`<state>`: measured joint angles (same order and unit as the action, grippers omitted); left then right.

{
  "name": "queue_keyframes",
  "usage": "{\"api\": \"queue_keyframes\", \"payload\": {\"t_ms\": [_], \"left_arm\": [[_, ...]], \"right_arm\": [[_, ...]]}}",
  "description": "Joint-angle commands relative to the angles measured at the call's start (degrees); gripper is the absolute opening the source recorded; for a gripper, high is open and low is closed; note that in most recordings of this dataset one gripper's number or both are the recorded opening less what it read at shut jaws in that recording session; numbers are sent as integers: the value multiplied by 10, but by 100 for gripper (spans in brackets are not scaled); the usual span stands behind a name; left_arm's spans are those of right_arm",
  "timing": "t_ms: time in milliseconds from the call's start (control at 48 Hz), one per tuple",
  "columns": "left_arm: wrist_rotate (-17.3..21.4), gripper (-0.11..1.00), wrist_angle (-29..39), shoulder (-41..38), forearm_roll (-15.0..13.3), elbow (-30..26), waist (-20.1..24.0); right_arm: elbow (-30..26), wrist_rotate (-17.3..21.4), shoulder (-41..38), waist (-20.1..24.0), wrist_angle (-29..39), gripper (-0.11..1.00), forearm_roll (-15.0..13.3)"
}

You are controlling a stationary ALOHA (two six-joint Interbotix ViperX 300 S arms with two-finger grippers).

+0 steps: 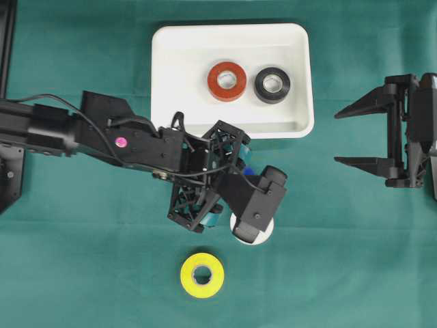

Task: Pick up the tape from a random location and place it into the white case.
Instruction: 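Lower the left gripper and close it on the blue tape's rim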

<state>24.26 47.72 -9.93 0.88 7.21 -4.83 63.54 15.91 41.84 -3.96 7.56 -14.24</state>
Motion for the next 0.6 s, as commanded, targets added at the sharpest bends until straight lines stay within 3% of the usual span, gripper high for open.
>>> {"api": "queue_keyframes", "payload": {"t_ms": [0,584], "left_arm": [[0,84,-4,4,0,-10,0],[0,84,-59,-54,0,18,8]], "right_arm": [[-16,0,1,0,-6,88,-1],[-16,0,-6,0,-6,88,-1]]}}
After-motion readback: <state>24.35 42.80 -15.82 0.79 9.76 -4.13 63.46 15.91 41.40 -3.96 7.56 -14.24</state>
